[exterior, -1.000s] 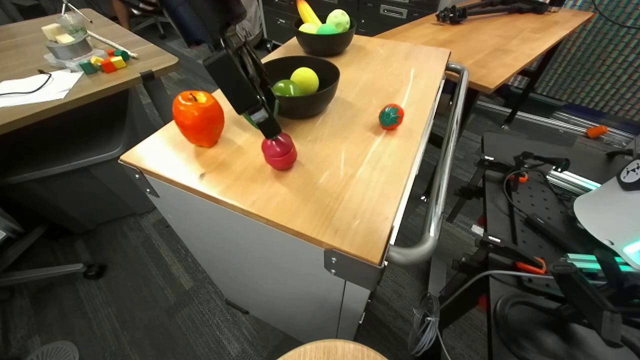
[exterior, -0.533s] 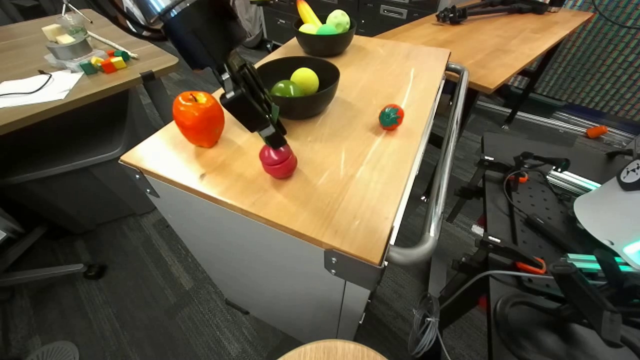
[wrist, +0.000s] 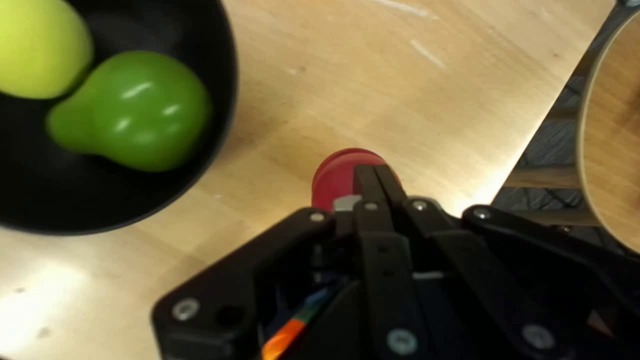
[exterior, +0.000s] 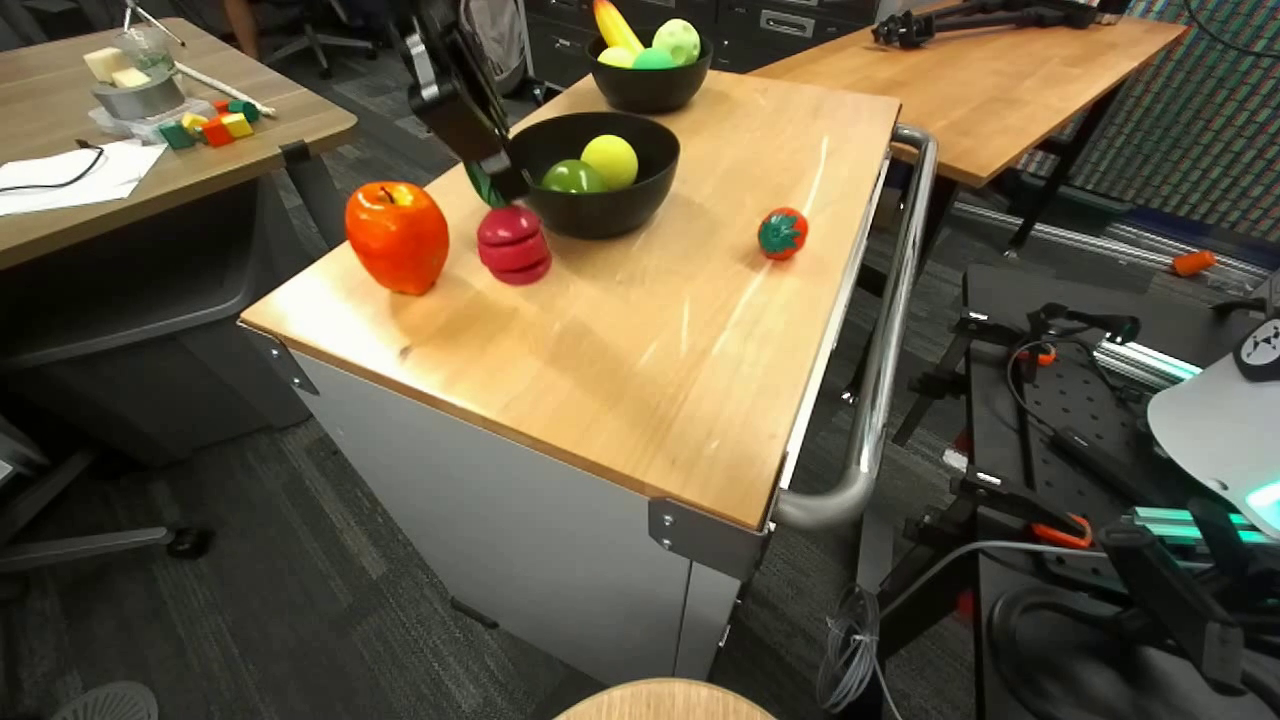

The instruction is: Pick up all the fruit plush toy from the table and put them in the two black bowl

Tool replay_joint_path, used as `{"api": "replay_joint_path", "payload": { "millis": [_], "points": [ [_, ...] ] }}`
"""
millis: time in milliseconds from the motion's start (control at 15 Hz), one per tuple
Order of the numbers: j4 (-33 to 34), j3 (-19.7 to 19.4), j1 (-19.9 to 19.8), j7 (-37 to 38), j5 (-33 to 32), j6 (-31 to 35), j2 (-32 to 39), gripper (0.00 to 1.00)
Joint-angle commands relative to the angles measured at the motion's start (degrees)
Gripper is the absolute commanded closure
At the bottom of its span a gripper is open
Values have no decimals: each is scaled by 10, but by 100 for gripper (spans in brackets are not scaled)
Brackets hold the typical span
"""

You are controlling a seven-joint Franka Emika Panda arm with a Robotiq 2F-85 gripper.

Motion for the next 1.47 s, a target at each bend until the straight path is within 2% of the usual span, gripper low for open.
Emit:
{"api": "replay_joint_path", "payload": {
  "millis": [0, 333, 733, 1067, 1133, 1200, 1400],
  "points": [
    [-6, -25, -11, 16, -39, 26, -63, 95],
    [-4, -74, -30, 62, -124, 56, -84, 96],
    [-23, -86, -62, 107, -106, 43, -49, 96],
    [-30, -84, -70, 126, -93, 39, -30, 96],
    [-32, -84, -69, 129, -93, 41, -28, 80],
    [-35, -83, -68, 128, -93, 41, -29, 71],
    [-36, -64, -67, 76, -81, 3, -46, 51]
  ]
}}
